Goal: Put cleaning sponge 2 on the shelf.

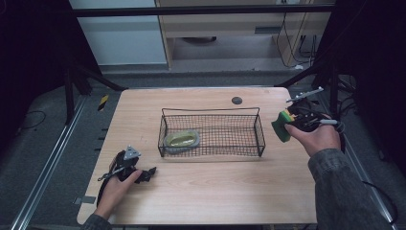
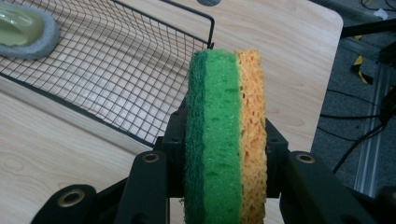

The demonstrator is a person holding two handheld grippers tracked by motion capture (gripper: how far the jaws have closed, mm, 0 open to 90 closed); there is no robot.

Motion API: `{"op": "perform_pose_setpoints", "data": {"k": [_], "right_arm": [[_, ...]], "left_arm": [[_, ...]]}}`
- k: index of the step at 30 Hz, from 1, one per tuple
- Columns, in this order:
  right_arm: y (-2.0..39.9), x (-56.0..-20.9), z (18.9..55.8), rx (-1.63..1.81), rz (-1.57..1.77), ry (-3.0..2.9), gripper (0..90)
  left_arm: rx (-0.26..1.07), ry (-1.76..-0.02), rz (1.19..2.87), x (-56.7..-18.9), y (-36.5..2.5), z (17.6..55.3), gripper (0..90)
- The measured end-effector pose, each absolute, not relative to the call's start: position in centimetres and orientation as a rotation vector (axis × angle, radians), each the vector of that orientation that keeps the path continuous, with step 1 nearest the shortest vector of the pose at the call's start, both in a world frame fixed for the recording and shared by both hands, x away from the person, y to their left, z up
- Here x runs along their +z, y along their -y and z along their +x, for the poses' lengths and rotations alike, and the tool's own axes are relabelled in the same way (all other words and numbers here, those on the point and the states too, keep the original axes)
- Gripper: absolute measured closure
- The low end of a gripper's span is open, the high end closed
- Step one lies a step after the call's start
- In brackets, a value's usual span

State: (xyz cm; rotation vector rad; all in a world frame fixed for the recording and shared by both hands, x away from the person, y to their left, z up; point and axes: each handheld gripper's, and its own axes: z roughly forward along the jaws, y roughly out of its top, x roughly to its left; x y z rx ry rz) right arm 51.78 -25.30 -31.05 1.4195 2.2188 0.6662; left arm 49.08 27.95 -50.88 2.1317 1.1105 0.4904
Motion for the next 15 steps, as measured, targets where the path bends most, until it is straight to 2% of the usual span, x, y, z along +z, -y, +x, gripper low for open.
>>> {"op": "perform_pose_setpoints", "data": {"k": [15], "right_arm": [[24.0,-29.1,53.6,0.668,1.359,-2.212,64.3]], "left_arm": [[0.489,-1.111,2.133,-50.9,-28.0,49.1,0.0]]}}
